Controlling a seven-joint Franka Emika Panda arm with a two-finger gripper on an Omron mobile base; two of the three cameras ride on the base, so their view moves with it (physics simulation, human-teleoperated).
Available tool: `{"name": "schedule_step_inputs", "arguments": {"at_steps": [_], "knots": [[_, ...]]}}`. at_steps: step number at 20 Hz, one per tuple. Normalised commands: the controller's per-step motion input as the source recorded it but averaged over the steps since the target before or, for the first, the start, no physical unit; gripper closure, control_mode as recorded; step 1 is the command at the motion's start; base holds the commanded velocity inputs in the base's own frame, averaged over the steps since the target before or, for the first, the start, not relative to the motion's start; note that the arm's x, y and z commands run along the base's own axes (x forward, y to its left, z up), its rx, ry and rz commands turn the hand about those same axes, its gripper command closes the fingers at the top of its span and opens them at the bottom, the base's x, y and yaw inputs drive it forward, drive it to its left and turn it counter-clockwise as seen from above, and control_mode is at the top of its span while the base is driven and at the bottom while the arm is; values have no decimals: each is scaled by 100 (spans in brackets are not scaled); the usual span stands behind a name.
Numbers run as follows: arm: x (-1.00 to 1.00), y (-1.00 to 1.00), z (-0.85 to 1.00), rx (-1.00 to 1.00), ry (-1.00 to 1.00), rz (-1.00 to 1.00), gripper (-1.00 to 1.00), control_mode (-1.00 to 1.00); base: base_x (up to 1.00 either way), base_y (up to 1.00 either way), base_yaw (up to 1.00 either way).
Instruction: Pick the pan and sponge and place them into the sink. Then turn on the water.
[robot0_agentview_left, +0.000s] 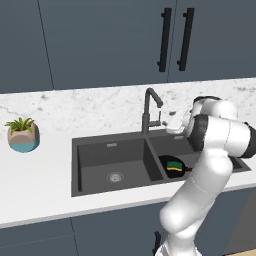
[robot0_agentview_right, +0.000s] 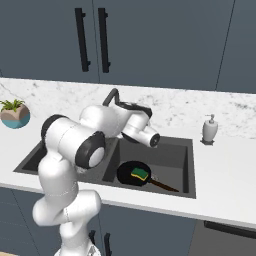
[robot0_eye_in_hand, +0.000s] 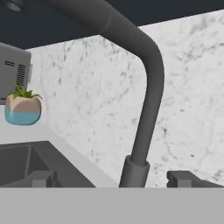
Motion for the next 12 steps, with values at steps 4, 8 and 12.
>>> {"name": "schedule_step_inputs", "arguments": {"at_steps": [4, 8, 12], "knots": [[31, 0, -23, 0, 0, 0, -100, -100, 0, 0, 0], [24, 0, -28, 0, 0, 0, -100, -100, 0, 0, 0], [24, 0, -10, 0, 0, 0, -100, -100, 0, 0, 0]]}}
